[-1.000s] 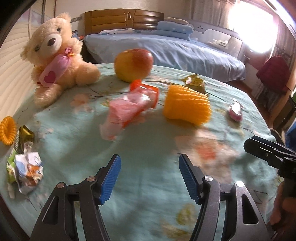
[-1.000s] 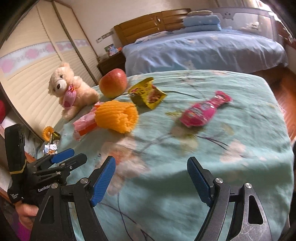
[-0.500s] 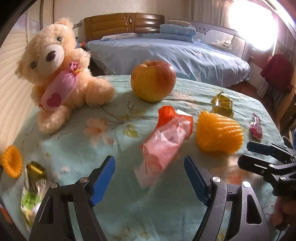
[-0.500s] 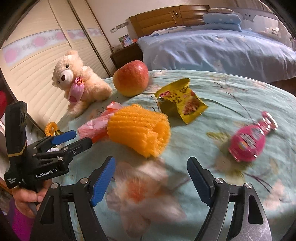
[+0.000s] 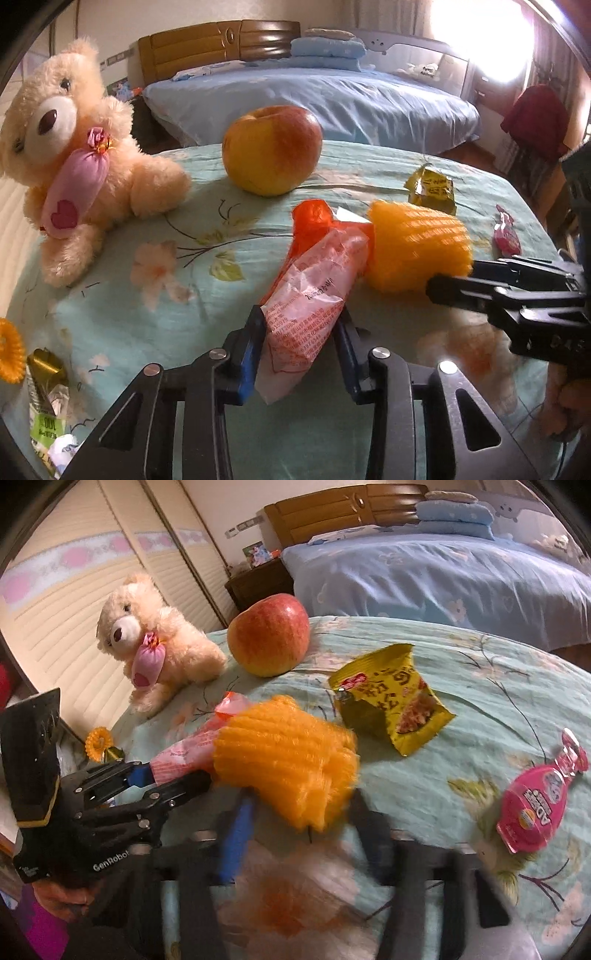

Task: Collect trash
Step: 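Grasp the orange foam net with the right tool while the left grasps the pink-white bag, then carry the foam net toward the bin with the right tool while the left carries the bag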

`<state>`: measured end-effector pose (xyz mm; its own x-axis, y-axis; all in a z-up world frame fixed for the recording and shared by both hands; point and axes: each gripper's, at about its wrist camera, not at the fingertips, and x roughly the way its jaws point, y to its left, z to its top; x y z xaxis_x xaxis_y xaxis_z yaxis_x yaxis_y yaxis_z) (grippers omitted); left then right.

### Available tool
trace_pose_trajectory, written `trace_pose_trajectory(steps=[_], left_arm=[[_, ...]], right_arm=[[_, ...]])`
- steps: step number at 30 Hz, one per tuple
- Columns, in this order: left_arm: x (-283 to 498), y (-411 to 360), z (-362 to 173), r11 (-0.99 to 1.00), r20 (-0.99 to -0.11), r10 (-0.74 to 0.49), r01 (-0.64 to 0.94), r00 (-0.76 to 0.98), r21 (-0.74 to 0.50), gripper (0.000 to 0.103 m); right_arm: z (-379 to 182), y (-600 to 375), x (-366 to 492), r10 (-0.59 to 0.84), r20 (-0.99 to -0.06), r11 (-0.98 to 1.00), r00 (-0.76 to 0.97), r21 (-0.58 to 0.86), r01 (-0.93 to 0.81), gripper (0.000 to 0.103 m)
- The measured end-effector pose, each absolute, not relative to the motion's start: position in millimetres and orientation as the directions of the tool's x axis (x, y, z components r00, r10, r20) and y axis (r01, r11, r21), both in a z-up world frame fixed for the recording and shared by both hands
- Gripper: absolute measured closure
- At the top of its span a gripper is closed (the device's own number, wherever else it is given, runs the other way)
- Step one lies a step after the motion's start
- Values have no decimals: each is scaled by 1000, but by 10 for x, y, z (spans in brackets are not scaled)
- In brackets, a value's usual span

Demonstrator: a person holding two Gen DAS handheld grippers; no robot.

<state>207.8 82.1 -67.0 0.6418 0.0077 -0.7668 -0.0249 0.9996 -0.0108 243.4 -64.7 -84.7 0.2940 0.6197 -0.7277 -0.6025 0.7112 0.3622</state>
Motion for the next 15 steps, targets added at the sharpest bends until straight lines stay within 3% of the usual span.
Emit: trace_pose_trajectory(steps=[2,6,15], left_arm=[[2063,822,-679,999,-771,7,-30,637,-16,77],[1972,834,-669,997,-770,-22,-39,637,-61,78],[1703,624,-614,996,-763,-48,-31,645,-89,79]], right_arm=[[-844,-648,2422,618,-728,713,297,359,-602,77],[-849,-750,2396,634,-718,710,289,392,-585,92],[-760,-1005,2158,633,-702,723,325,388,-571,93]])
